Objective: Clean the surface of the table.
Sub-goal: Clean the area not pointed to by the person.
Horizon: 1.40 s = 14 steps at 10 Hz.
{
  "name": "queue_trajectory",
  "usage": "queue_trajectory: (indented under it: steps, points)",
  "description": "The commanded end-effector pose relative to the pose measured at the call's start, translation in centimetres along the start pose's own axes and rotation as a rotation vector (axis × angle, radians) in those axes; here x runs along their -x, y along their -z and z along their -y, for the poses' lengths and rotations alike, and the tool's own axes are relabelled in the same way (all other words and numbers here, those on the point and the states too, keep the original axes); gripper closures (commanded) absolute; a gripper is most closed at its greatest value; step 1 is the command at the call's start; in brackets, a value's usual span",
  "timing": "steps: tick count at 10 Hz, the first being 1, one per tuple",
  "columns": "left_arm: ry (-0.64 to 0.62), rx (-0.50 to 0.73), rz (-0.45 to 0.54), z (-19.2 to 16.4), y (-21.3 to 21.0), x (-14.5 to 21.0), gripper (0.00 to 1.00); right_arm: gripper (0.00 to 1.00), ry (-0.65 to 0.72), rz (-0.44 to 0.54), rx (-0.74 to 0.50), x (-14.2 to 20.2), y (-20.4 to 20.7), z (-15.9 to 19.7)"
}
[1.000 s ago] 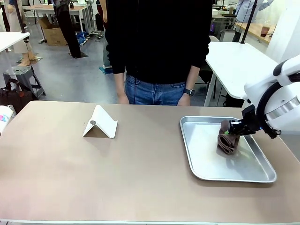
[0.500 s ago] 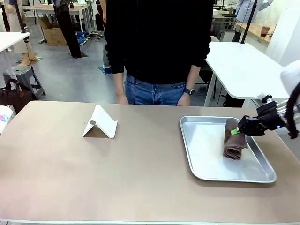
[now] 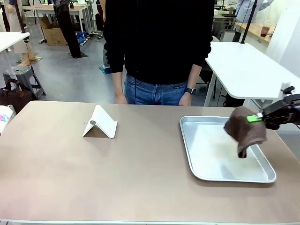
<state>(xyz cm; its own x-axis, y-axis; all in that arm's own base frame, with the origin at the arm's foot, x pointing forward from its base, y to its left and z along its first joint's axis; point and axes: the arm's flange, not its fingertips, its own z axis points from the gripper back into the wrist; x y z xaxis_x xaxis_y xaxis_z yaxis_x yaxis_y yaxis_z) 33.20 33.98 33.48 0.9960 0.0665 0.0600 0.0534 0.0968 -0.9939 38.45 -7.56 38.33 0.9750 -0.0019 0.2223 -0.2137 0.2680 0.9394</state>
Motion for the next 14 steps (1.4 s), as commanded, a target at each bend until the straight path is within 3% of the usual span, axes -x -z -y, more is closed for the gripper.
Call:
queue_trajectory:
  steps: [1, 3, 6, 9, 13, 14]
  points:
    - [0.011, 0.013, 0.008, 0.4, 0.2, 0.4, 0.78, 0.93, 0.038, -0.015, -0.325, 0.5, -2.9, -0.3]
    - [0.011, 0.013, 0.008, 0.4, 0.2, 0.4, 0.78, 0.93, 0.087, 0.059, -0.452, 2.9, -6.2, -2.7]
    - [0.011, 0.013, 0.008, 0.4, 0.2, 0.4, 0.78, 0.93, 0.097, 0.224, -0.361, 5.0, -10.7, -2.4]
    - [0.011, 0.013, 0.008, 0.4, 0.2, 0.4, 0.78, 0.93, 0.117, 0.259, -0.327, 4.2, -13.2, 0.4]
    - [0.011, 0.013, 0.008, 0.4, 0.2, 0.4, 0.78, 0.93, 0.082, 0.267, -0.263, 3.4, -11.5, 2.0]
    - [0.011, 0.013, 0.008, 0.4, 0.2, 0.4, 0.78, 0.93, 0.139, 0.264, -0.298, 4.3, -12.6, 2.3]
